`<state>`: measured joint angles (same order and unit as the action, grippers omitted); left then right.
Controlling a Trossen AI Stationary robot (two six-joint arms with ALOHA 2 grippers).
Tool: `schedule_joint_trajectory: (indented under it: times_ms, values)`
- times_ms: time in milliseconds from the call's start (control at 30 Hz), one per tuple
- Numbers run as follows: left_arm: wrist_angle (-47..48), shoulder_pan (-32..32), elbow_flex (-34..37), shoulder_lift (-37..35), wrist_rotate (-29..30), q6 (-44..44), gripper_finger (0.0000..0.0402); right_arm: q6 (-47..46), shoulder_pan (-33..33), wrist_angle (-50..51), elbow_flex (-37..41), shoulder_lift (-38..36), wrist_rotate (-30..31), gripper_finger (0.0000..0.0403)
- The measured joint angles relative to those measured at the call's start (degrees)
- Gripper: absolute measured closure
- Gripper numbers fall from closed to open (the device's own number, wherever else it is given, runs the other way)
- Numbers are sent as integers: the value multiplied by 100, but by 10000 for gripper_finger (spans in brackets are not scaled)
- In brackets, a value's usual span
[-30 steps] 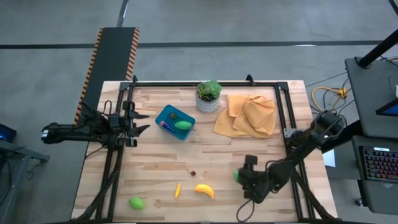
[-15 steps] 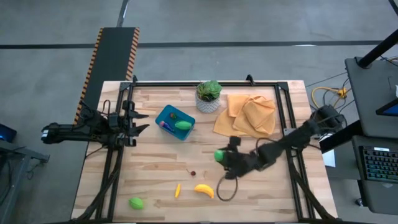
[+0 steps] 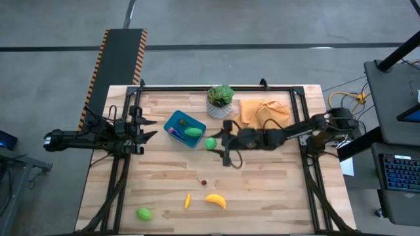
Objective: Pick and placing Produce into tupperware
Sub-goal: Put the green pear into the blue bin
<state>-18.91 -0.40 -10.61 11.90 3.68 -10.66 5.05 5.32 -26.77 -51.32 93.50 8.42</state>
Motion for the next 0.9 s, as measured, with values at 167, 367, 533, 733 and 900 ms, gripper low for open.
schedule_joint_trajectory:
  times_ms: [167, 367, 533, 733, 900]
  values:
    - [29, 2, -1, -3, -1, -1, 250, 185, -472, -227, -187, 323, -297, 184]
    - [6, 2, -1, 0, -2, -2, 250, 252, -931, -182, -835, 890, -860, 184]
    - [8, 1, -1, -2, -2, -4, 250, 251, -1235, 534, -1690, 1456, -1118, 184]
    - [10, 0, -2, 2, -2, -4, 250, 333, -1413, 1622, -2998, 2319, -1499, 184]
    - [25, 2, -1, 9, 0, -5, 250, 459, -1509, 2443, -4052, 3006, -1510, 184]
